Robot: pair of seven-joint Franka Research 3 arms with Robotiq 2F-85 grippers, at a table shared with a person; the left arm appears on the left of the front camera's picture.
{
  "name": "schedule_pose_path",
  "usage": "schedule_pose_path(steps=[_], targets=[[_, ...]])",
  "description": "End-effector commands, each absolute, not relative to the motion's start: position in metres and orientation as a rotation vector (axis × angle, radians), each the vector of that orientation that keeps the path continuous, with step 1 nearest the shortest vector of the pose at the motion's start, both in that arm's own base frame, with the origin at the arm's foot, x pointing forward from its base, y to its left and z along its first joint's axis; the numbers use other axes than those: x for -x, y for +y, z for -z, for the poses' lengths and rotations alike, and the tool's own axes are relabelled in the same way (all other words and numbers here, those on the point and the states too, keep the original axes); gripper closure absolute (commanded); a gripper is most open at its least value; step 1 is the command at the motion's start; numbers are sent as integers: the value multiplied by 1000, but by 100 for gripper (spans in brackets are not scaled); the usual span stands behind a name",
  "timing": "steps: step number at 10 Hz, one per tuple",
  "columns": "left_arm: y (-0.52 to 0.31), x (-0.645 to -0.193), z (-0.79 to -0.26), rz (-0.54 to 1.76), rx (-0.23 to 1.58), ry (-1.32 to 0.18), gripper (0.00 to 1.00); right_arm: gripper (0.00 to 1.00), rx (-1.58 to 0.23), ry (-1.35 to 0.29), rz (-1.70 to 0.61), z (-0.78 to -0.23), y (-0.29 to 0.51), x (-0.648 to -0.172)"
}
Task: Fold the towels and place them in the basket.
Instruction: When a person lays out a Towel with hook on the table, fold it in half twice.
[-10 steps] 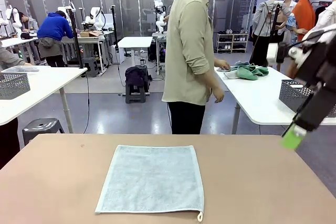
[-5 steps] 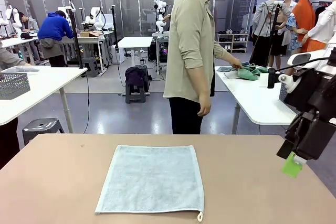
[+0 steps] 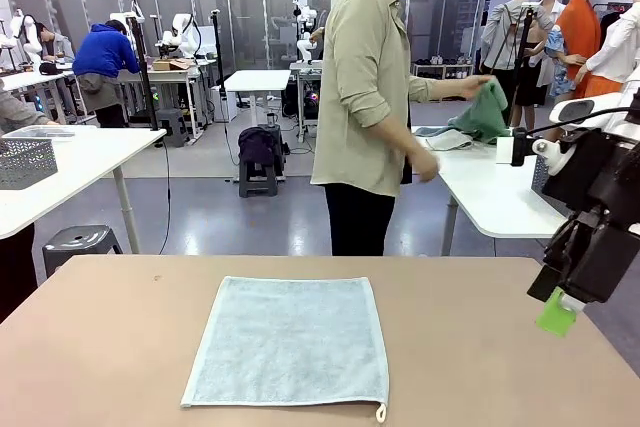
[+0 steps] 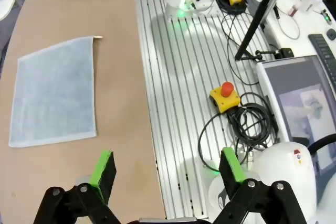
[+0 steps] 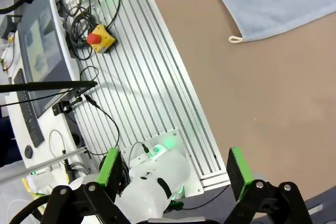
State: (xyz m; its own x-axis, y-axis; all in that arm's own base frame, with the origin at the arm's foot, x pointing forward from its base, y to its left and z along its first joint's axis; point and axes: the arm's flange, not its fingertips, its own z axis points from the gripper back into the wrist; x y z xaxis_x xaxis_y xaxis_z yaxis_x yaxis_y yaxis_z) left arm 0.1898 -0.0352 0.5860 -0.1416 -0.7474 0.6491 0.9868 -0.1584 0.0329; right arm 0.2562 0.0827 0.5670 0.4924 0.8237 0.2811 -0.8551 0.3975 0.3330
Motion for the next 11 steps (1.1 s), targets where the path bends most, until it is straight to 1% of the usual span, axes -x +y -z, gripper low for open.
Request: schedule_pose_path(steps=[1, 3, 5, 8, 9, 10, 11], targets=[[-68, -184, -606, 1668, 388, -563, 0, 0, -379, -62, -1109, -572, 106, -271], [-133, -182, -622, 1687, 156, -474, 0, 0, -240, -109, -1214, -579, 149, -293], [-178, -183, -614, 1691, 23, -414, 0, 0, -120, -167, -1333, -572, 191, -302], [-218, -195, -567, 1695, -165, -347, 0, 0, -18, -202, -1496, -529, 217, -306], [-223, -202, -549, 1709, -184, -288, 0, 0, 10, -189, -1545, -508, 222, -305], [-228, -210, -532, 1717, -218, -261, 0, 0, 38, -165, -1583, -485, 225, -305], [-232, -214, -521, 1708, -261, -259, 0, 0, 26, -150, -1612, -473, 226, -304]])
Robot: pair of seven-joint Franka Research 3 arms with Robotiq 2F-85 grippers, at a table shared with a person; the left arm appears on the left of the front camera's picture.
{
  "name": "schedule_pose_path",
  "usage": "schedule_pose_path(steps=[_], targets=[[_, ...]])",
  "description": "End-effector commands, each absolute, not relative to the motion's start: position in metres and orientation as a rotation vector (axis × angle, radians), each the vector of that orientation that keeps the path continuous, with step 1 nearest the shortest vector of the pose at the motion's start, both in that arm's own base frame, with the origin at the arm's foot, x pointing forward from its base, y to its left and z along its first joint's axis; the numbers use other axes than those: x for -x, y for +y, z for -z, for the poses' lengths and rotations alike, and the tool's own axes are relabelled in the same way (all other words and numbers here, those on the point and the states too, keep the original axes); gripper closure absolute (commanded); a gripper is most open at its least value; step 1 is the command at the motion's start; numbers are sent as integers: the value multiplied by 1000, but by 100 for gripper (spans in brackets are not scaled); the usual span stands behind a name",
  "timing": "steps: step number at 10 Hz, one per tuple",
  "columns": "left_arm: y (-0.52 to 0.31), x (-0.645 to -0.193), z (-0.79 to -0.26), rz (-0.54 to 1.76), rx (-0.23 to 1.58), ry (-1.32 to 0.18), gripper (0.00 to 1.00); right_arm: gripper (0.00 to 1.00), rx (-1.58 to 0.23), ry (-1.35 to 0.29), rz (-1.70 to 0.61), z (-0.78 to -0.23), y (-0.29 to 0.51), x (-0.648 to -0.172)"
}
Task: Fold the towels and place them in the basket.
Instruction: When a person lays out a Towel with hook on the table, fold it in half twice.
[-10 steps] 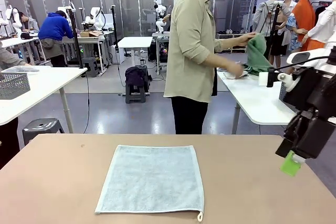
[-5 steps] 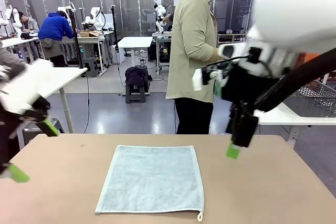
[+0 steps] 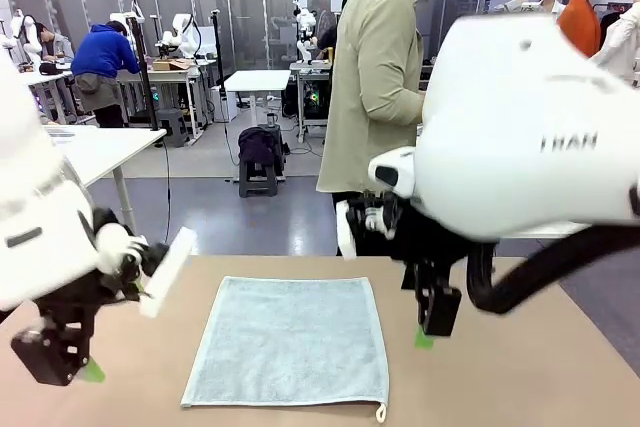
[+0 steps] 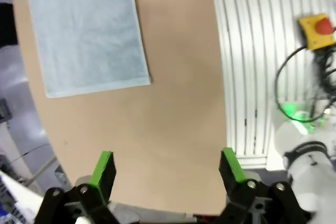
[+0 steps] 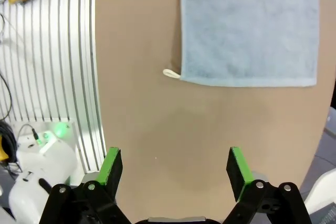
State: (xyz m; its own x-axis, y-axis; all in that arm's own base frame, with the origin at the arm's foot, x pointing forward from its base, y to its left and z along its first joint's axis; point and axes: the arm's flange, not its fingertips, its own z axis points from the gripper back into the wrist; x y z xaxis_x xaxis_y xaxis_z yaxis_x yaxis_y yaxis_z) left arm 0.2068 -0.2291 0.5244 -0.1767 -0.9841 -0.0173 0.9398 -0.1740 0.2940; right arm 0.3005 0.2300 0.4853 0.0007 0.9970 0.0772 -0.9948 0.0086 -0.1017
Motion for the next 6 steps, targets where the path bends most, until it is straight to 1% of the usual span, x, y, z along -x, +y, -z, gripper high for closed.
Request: schedule_pose_path(steps=[1, 4, 6], targets=[[-234, -218, -514, 1705, -280, -260, 0, 0, 10, -119, -1606, -465, 225, -305], [-235, -231, -497, 1678, -271, -280, 0, 0, -10, -112, -1556, -448, 227, -292], [-233, -234, -491, 1659, -264, -280, 0, 0, -40, -103, -1570, -443, 229, -293]])
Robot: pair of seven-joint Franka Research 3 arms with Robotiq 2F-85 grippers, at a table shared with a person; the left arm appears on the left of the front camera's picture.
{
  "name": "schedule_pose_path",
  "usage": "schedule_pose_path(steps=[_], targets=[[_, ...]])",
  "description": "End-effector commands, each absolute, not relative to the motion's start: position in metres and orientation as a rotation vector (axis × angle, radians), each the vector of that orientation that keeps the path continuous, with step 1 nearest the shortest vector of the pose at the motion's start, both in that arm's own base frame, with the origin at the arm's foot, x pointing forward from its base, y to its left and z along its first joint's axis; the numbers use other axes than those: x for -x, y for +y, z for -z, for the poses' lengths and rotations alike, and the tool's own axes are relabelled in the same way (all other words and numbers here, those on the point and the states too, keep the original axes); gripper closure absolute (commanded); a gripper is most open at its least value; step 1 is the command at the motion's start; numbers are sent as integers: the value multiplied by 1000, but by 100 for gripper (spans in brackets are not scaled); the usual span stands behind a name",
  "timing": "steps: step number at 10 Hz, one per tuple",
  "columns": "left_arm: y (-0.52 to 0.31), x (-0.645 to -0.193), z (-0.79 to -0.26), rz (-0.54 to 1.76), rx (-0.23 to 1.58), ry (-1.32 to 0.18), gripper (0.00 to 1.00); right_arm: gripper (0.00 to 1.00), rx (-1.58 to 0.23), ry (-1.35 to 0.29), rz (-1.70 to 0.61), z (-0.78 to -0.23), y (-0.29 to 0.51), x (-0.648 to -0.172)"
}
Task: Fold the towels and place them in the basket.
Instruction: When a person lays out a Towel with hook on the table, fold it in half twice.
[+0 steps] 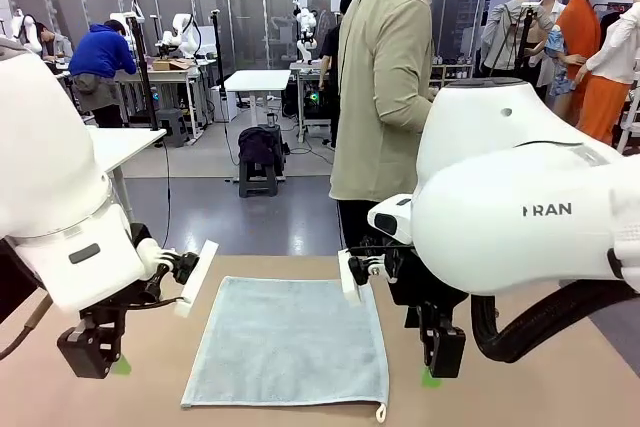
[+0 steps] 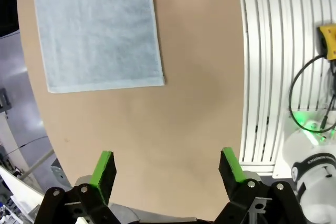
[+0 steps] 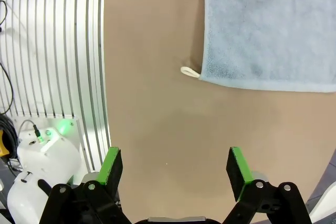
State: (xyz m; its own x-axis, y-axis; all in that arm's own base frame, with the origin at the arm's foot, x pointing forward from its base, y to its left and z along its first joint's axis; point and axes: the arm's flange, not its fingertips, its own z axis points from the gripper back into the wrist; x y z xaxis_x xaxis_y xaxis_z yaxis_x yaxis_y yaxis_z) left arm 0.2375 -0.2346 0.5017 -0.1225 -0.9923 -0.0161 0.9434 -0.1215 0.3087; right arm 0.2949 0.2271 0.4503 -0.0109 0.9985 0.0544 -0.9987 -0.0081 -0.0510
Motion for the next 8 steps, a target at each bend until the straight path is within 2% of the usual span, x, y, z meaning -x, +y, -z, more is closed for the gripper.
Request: schedule_pose_path(steps=[1, 2, 6, 8], targets=[[-228, -235, -496, 1669, -267, -291, 0, 0, -30, -86, -1574, -445, 226, -297], [-235, -237, -502, 1681, -248, -254, 0, 0, -3, -83, -1579, -450, 227, -295], [-235, -237, -502, 1681, -248, -254, 0, 0, -3, -83, -1579, -450, 227, -295], [-239, -241, -491, 1692, -186, -286, 0, 0, -1, -100, -1609, -443, 232, -299]])
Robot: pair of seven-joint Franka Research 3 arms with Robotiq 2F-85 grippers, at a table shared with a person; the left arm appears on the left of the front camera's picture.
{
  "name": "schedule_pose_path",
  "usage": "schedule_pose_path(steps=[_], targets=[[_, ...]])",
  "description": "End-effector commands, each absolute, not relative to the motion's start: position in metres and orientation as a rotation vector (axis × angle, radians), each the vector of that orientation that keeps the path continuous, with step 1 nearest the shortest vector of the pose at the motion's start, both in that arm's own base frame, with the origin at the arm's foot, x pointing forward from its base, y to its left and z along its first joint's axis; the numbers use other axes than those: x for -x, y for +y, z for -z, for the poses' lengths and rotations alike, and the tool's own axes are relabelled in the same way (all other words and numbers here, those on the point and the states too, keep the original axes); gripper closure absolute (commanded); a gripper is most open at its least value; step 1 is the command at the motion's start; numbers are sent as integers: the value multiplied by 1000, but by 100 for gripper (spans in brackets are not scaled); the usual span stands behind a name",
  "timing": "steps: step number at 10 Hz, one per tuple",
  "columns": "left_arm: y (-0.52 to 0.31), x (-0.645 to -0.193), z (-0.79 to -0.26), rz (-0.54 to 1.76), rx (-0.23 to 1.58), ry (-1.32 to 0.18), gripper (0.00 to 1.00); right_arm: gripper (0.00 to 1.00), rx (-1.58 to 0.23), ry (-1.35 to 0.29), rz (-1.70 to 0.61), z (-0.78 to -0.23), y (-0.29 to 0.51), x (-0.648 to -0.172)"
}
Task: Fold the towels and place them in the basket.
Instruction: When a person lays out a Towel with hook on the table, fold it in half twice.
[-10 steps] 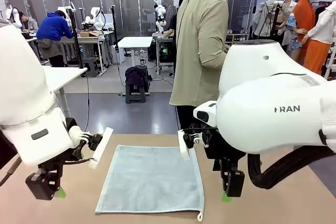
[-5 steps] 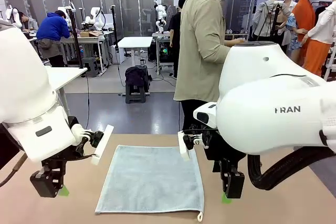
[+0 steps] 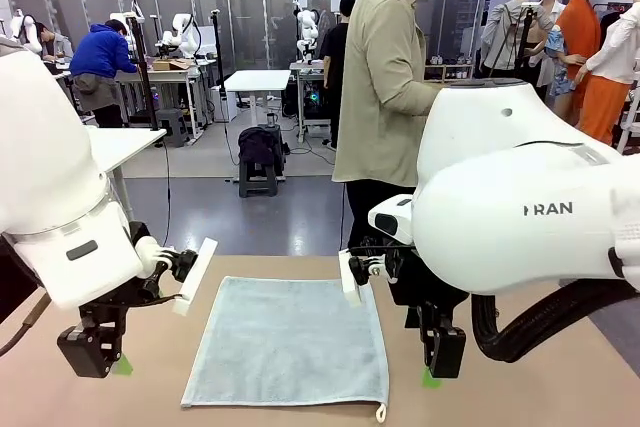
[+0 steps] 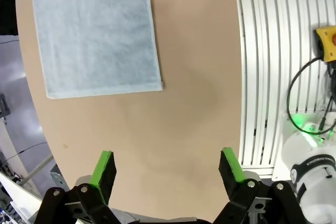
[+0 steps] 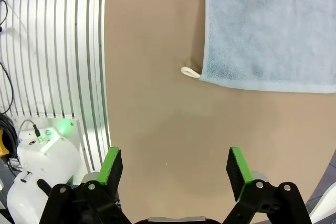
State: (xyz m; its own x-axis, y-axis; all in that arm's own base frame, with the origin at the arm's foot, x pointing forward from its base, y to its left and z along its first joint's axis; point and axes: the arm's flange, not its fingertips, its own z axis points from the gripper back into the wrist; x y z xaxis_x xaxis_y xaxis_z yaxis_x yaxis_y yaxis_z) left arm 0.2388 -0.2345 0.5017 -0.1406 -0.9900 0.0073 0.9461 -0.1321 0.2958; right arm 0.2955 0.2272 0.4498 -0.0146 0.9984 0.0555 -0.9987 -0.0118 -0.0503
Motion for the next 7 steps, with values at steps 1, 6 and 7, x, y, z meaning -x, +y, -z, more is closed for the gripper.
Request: schedule_pose_path(steps=[1, 6, 7], targets=[[-241, -247, -480, 1684, -168, -285, 0, 0, -16, -117, -1592, -435, 233, -301], [-246, -278, -424, 1593, -152, -229, 0, 0, -74, -153, -1528, -391, 244, -295], [-247, -283, -410, 1587, -157, -207, 0, 0, -80, -154, -1530, -382, 247, -294]])
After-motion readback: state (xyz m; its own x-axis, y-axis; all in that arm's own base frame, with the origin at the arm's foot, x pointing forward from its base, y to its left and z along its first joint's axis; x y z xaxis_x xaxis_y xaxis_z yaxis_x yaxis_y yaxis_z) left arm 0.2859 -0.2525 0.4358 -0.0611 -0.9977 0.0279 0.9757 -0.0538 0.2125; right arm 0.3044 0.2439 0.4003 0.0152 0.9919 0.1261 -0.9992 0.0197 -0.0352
